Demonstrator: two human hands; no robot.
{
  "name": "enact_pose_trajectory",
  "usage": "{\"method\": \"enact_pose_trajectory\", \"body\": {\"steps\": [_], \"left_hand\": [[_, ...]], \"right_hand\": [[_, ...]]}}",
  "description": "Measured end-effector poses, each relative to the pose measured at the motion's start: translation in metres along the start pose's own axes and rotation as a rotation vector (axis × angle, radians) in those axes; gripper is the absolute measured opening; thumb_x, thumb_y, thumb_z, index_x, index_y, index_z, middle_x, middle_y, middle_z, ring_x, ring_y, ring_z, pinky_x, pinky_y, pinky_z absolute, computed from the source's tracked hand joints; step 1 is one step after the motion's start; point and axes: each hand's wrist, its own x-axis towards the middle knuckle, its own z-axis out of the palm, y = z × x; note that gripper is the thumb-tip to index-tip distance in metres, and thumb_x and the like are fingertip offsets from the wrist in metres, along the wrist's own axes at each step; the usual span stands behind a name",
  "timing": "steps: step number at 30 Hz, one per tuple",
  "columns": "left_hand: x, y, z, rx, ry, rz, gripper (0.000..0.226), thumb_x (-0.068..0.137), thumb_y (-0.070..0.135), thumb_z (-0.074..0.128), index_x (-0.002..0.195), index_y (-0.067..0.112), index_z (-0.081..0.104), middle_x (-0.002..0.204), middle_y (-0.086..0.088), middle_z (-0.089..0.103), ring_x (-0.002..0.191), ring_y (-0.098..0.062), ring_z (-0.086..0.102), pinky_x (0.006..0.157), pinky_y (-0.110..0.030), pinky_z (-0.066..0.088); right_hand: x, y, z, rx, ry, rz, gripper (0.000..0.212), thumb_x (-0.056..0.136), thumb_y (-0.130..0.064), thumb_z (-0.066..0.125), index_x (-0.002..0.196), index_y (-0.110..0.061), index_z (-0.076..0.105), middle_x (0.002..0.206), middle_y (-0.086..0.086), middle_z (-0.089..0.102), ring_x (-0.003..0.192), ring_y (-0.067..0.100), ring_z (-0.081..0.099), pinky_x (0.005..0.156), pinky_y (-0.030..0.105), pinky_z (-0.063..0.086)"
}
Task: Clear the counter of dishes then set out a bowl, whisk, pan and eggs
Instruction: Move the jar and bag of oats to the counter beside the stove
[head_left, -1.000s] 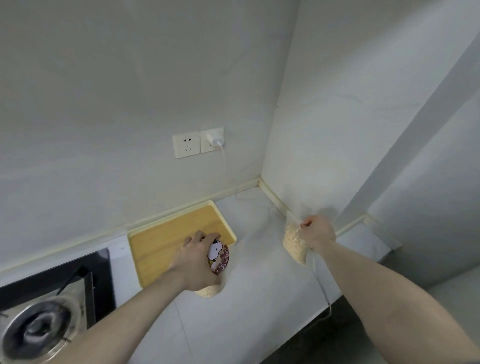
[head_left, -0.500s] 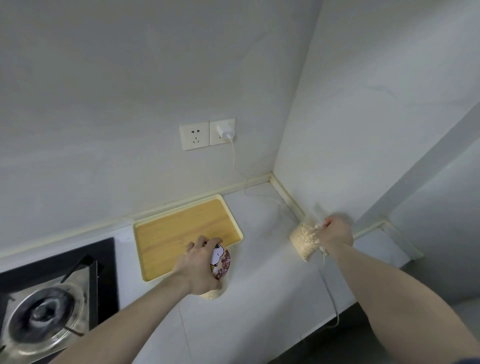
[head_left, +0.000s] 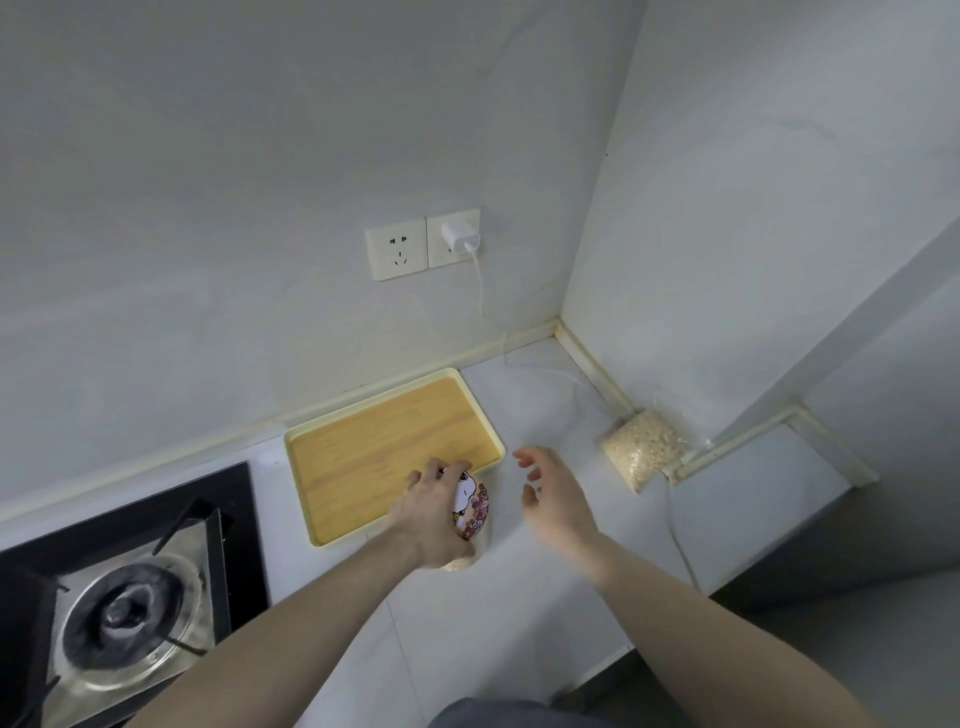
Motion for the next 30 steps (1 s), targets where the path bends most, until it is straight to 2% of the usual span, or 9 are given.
{"method": "enact_pose_trajectory", "body": {"steps": [3, 10, 14, 18, 20, 22, 25, 27, 30], "left_hand": [[0.002, 0.001, 0.004, -0.011, -0.014, 0.011, 0.109, 0.057, 0.043, 0.084, 0.150, 0.039, 0.027, 0.143, 0.009, 0.034, 0.125, -0.024, 0.042, 0.087, -0.039, 0.055], [0.009, 0.006, 0.009, -0.017, -0.022, 0.034, 0.113, 0.056, 0.037, 0.084, 0.152, 0.036, 0.023, 0.144, 0.007, 0.032, 0.127, -0.025, 0.040, 0.085, -0.034, 0.052], [0.011, 0.004, 0.008, -0.047, -0.062, 0.043, 0.125, 0.052, 0.035, 0.088, 0.153, 0.034, 0.013, 0.144, 0.004, 0.026, 0.132, -0.026, 0.037, 0.092, -0.041, 0.053], [0.002, -0.021, -0.005, -0.090, -0.039, 0.040, 0.138, 0.051, 0.041, 0.094, 0.157, 0.035, 0.005, 0.151, 0.005, 0.017, 0.139, -0.028, 0.034, 0.104, -0.049, 0.048], [-0.006, -0.043, -0.010, -0.096, -0.013, 0.023, 0.136, 0.055, 0.041, 0.094, 0.158, 0.033, 0.006, 0.153, 0.004, 0.014, 0.140, -0.029, 0.034, 0.107, -0.046, 0.046], [-0.014, -0.064, -0.013, -0.077, -0.005, -0.022, 0.126, 0.062, 0.039, 0.091, 0.158, 0.031, 0.010, 0.154, 0.005, 0.013, 0.139, -0.030, 0.034, 0.105, -0.043, 0.047], [-0.024, -0.085, -0.012, -0.037, -0.018, -0.108, 0.108, 0.069, 0.038, 0.084, 0.156, 0.030, 0.019, 0.153, 0.004, 0.014, 0.138, -0.027, 0.035, 0.100, -0.040, 0.050], [-0.030, -0.091, -0.010, -0.017, -0.035, -0.143, 0.097, 0.073, 0.038, 0.078, 0.154, 0.030, 0.025, 0.153, 0.005, 0.013, 0.137, -0.026, 0.035, 0.096, -0.040, 0.052], [-0.035, -0.092, -0.005, 0.011, -0.065, -0.152, 0.088, 0.076, 0.037, 0.073, 0.152, 0.030, 0.030, 0.153, 0.005, 0.014, 0.137, -0.026, 0.036, 0.096, -0.040, 0.053]], "right_hand": [[-0.010, 0.002, 0.008, -0.039, -0.105, 0.028, 0.051, 0.087, 0.002, 0.056, 0.129, -0.028, 0.056, 0.116, -0.019, 0.052, 0.089, -0.008, 0.051, 0.082, 0.018, 0.045], [-0.019, -0.002, 0.008, -0.042, -0.127, 0.089, 0.052, 0.087, 0.002, 0.055, 0.128, -0.029, 0.055, 0.118, -0.019, 0.052, 0.089, 0.002, 0.054, 0.079, 0.018, 0.043], [-0.020, -0.009, 0.009, -0.026, -0.113, 0.078, 0.051, 0.086, 0.004, 0.052, 0.128, -0.026, 0.056, 0.118, -0.018, 0.051, 0.091, 0.005, 0.056, 0.083, 0.025, 0.048], [-0.021, -0.033, 0.010, -0.041, -0.061, -0.028, 0.054, 0.086, 0.005, 0.049, 0.132, -0.021, 0.057, 0.129, -0.008, 0.055, 0.114, 0.016, 0.055, 0.098, 0.032, 0.048], [-0.020, -0.052, 0.015, -0.052, -0.071, -0.102, 0.053, 0.089, -0.006, 0.052, 0.139, -0.023, 0.054, 0.137, -0.006, 0.052, 0.125, 0.019, 0.048, 0.106, 0.032, 0.044], [-0.020, -0.068, 0.022, -0.052, -0.138, -0.126, 0.057, 0.091, -0.029, 0.059, 0.147, -0.029, 0.048, 0.149, -0.009, 0.044, 0.135, 0.017, 0.039, 0.112, 0.034, 0.039], [-0.020, -0.077, 0.036, -0.147, -0.278, -0.101, 0.084, 0.079, -0.063, 0.066, 0.153, -0.038, 0.036, 0.158, -0.015, 0.029, 0.143, 0.013, 0.030, 0.113, 0.036, 0.039], [-0.018, -0.076, 0.040, -0.228, -0.283, -0.110, 0.088, 0.074, -0.066, 0.067, 0.151, -0.038, 0.035, 0.151, -0.016, 0.032, 0.136, 0.019, 0.040, 0.106, 0.039, 0.045], [-0.014, -0.077, 0.036, -0.301, -0.272, -0.092, 0.079, 0.069, -0.057, 0.068, 0.140, -0.038, 0.039, 0.133, -0.015, 0.039, 0.121, 0.023, 0.048, 0.098, 0.038, 0.048]]}}
